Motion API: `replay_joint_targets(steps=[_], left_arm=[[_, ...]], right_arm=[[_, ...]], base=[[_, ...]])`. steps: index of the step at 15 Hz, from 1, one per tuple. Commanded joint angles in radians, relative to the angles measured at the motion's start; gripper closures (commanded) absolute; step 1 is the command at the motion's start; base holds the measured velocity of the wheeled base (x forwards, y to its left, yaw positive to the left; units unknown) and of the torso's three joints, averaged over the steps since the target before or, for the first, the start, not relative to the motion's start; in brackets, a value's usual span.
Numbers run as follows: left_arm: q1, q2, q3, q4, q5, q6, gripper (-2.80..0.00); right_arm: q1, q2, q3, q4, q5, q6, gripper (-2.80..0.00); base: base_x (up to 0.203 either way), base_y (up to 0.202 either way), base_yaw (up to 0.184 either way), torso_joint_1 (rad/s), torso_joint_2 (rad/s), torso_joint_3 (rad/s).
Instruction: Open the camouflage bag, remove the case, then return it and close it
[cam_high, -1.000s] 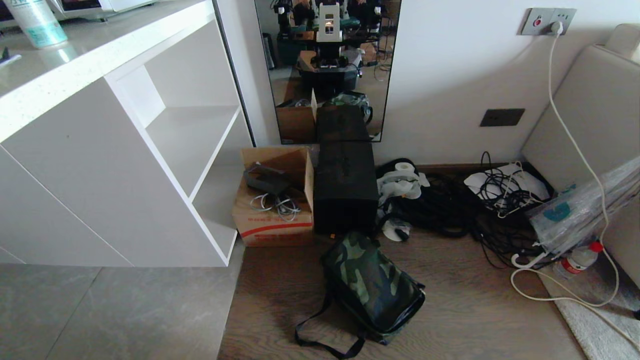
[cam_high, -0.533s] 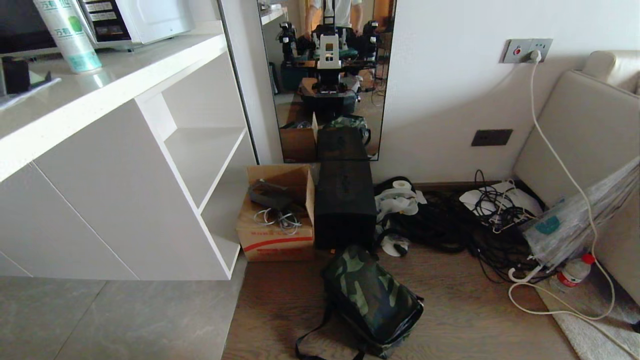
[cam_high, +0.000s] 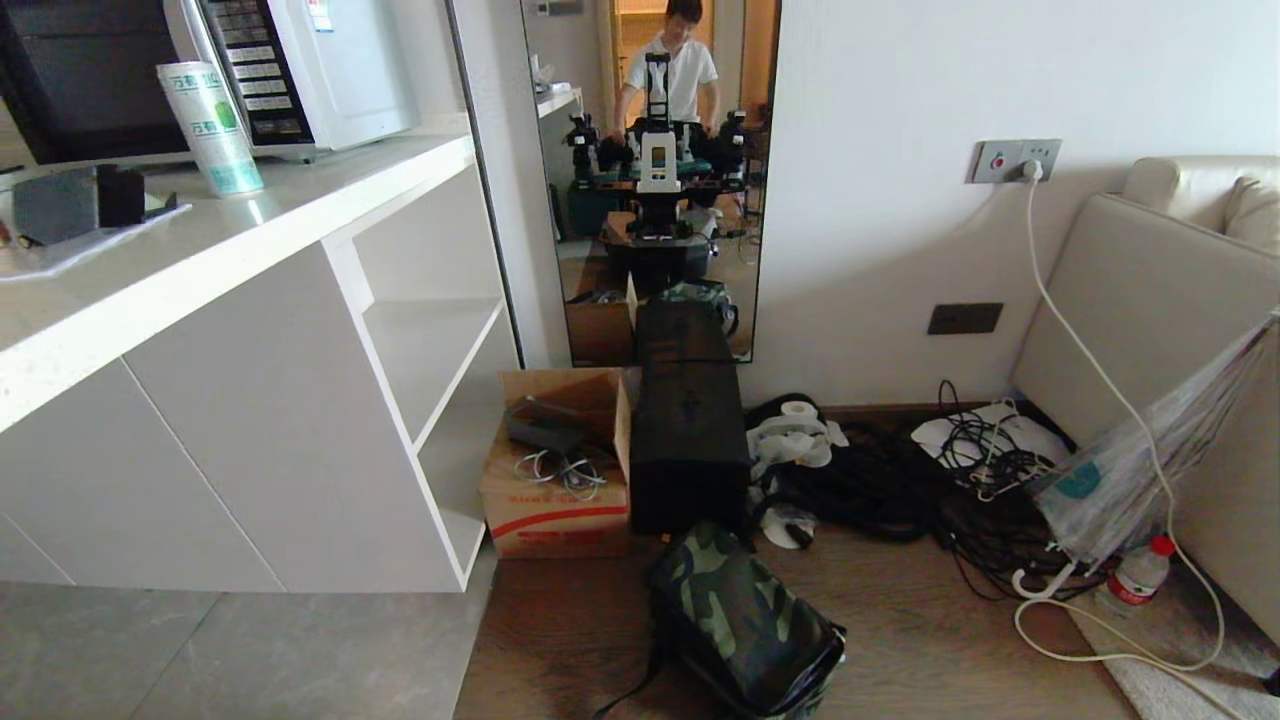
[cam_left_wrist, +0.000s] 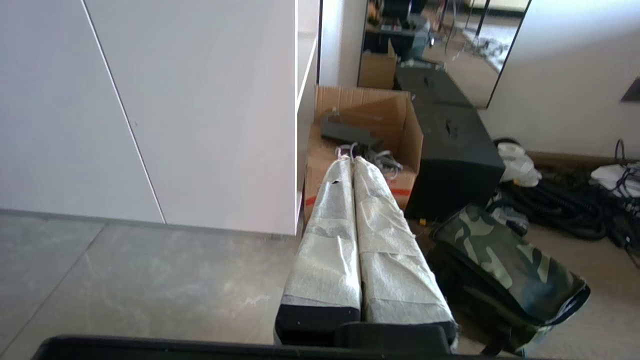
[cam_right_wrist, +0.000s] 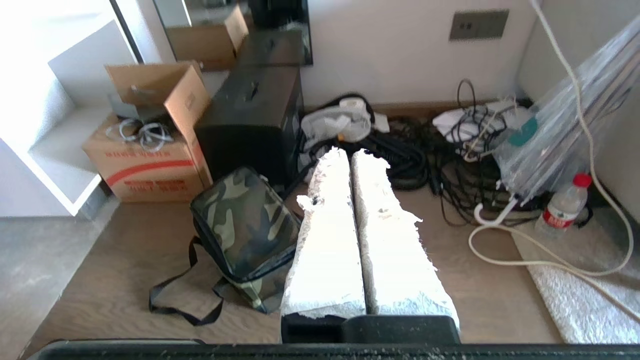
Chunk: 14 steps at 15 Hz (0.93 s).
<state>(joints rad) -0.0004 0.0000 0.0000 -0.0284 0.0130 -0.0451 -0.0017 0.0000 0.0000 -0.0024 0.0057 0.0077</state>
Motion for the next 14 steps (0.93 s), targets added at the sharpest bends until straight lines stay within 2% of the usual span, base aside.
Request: replay_joint_targets(steps=[1, 5, 14], left_arm=[[0.0, 0.0, 0.008, -0.001, 0.001, 0.001, 0.0], [0.0, 0.0, 0.008, -0.001, 0.001, 0.001, 0.0], [0.0, 0.0, 0.008, -0.001, 0.001, 0.001, 0.0]], right_arm=[[0.0, 0.002, 0.002, -0.001, 0.0, 0.002, 0.0], [0.0, 0.002, 0.002, -0.001, 0.0, 0.002, 0.0], [0.0, 0.002, 0.002, 0.001, 0.005, -0.011, 0.0]], base=[[0.0, 0.0, 0.0, 0.005, 0.0, 0.19], [0.0, 0.0, 0.0, 0.0, 0.0, 0.16], [0.0, 0.0, 0.0, 0.0, 0.0, 0.009]])
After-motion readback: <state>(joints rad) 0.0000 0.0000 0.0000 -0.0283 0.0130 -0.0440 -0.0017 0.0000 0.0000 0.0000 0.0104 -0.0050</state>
